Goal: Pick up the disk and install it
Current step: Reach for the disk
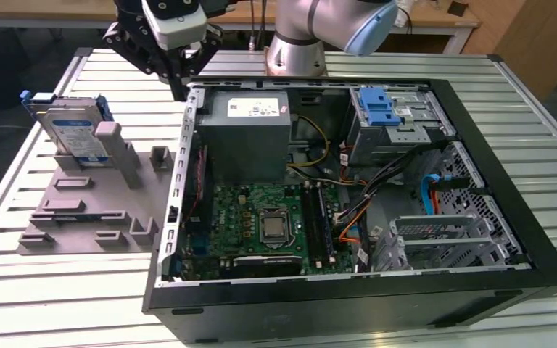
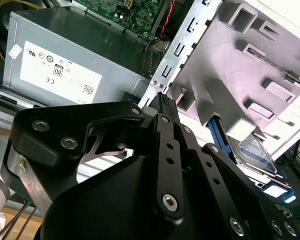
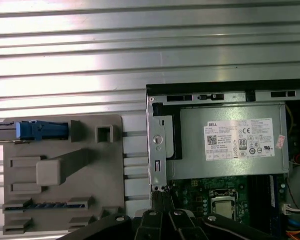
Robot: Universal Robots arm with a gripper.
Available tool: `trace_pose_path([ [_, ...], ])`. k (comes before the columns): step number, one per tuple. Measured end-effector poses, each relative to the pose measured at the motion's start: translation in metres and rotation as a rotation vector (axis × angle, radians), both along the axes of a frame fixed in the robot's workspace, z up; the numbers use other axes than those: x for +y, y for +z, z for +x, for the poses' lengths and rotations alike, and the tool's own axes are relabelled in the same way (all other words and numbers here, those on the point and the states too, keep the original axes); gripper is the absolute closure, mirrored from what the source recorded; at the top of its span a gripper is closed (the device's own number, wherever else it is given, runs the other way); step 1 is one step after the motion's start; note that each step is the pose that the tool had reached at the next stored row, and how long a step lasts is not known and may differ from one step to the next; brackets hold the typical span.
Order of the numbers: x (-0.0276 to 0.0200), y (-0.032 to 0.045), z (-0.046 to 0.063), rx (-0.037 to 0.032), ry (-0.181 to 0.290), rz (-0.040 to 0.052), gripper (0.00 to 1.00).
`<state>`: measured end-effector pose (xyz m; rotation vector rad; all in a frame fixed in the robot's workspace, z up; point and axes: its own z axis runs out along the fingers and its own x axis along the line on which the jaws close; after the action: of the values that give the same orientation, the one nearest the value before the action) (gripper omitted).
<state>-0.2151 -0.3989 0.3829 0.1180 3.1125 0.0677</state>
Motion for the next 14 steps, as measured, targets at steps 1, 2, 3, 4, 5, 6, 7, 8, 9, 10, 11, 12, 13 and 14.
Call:
trace_pose_path([
  [1,0.0000,-0.0001,-0.0004,0.0000,0.000,0.0000,0.89],
  [2,0.0000,-0.0001,-0.0007,0.0000,0.000,0.0000,0.89],
  [3,0.0000,-0.0002,-0.0011,0.0000,0.000,0.0000,0.89],
  [4,0.0000,-0.0002,-0.0015,0.0000,0.000,0.0000,0.89],
  [5,0.0000,-0.0003,-0.0019,0.0000,0.000,0.0000,0.89],
  [6,0.0000,-0.0003,-0.0023,0.0000,0.000,0.0000,0.89],
  [7,0.0000,-0.0004,-0.0027,0.0001,0.000,-0.0001,0.89],
  [8,0.0000,-0.0004,-0.0030,0.0000,0.000,0.0000,0.89],
  [9,0.0000,-0.0005,-0.0034,0.0000,0.000,0.0000,0.89],
  [10,0.0000,-0.0005,-0.0038,0.0000,0.000,-0.0001,0.89],
  [11,0.0000,-0.0006,-0.0042,0.0000,0.000,0.0000,0.89],
  [12,0.0000,-0.0006,-0.0048,0.0000,0.000,0.0000,0.89],
  [13,0.0001,-0.0007,-0.0054,0.0000,0.000,0.0000,0.89],
  [14,0.0001,-0.0007,-0.0061,0.0000,0.000,-0.0001,0.89],
])
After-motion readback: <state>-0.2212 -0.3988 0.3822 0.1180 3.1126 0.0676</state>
